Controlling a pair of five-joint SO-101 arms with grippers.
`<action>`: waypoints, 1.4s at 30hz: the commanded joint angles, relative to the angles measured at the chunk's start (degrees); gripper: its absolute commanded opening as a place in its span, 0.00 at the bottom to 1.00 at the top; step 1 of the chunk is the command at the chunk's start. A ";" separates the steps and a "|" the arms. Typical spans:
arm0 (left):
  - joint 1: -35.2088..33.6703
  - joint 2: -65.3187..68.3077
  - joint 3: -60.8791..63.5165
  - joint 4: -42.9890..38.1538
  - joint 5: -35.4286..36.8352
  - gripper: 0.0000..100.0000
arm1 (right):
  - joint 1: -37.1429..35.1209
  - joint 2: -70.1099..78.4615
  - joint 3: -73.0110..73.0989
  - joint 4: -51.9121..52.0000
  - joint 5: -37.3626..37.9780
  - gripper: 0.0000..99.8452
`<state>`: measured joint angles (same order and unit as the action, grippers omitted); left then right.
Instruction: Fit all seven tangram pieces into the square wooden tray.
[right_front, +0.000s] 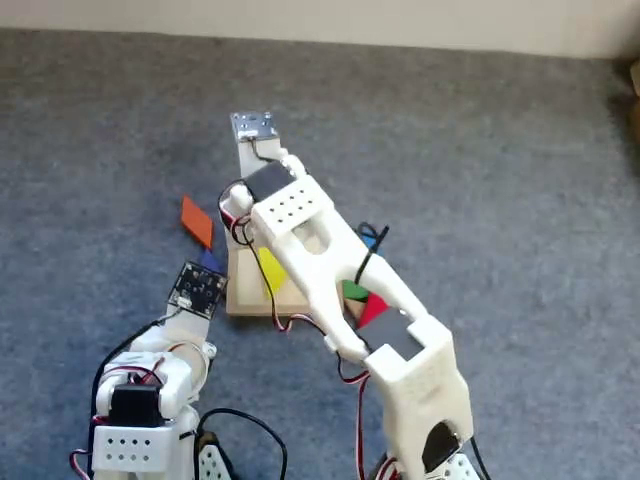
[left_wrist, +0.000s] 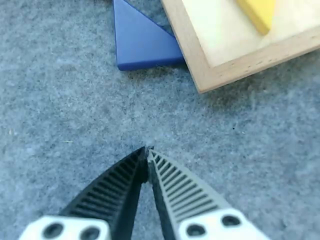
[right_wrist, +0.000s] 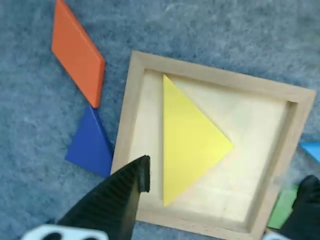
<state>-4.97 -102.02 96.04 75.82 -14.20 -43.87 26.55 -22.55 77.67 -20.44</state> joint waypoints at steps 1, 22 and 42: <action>-0.66 -1.98 1.19 0.26 0.62 0.00 | 3.74 -1.63 -4.18 3.65 9.85 0.33; -0.66 -1.98 1.19 0.26 0.62 0.00 | 6.46 7.16 4.79 -4.88 27.60 0.05; -0.66 -1.98 1.19 0.26 0.62 0.00 | 4.88 -2.86 2.33 0.31 27.60 0.05</action>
<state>-4.97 -102.02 96.04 75.82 -14.20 -41.58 31.82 -17.89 75.47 6.46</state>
